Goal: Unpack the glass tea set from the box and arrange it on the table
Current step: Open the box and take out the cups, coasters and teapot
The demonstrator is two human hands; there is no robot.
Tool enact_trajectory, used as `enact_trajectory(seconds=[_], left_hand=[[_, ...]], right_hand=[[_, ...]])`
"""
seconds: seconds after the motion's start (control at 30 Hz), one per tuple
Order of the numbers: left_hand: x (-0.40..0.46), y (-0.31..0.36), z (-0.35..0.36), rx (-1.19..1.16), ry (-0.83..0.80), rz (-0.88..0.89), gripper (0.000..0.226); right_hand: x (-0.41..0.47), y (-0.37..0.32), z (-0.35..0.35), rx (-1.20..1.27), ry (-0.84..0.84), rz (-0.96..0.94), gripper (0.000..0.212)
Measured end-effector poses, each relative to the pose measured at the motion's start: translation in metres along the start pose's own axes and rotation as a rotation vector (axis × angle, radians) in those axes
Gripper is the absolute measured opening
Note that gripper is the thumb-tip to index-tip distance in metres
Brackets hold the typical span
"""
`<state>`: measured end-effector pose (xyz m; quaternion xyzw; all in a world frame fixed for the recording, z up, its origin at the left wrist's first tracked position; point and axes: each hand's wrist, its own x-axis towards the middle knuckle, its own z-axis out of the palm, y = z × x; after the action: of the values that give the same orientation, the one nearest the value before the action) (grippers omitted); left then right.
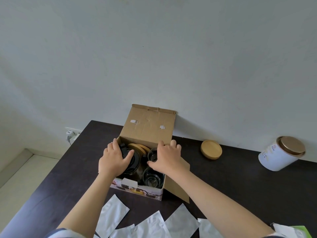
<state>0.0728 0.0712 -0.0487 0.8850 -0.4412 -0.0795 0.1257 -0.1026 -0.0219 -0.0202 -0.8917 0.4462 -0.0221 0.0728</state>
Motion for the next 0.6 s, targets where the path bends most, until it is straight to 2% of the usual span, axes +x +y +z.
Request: enact_trajectory(seconds=[0.17, 0.37, 0.47, 0.6], left_hand=[[0.001, 0.000, 0.001, 0.001, 0.007, 0.001, 0.091], [0.001, -0.002, 0.001, -0.016, 0.015, 0.002, 0.091], [0.002, -0.002, 0.001, -0.013, 0.020, 0.004, 0.091], [0.002, -0.003, 0.002, -0.013, 0.022, 0.007, 0.091]], right_hand=[[-0.003, 0.003, -0.008, 0.087, 0.169, 0.031, 0.071], [-0.021, 0.033, -0.042, 0.327, 0.377, 0.023, 0.081], [-0.039, 0.080, -0.043, 0.356, 0.306, 0.175, 0.085], [-0.058, 0.161, -0.022, 0.312, 0.117, 0.441, 0.072]])
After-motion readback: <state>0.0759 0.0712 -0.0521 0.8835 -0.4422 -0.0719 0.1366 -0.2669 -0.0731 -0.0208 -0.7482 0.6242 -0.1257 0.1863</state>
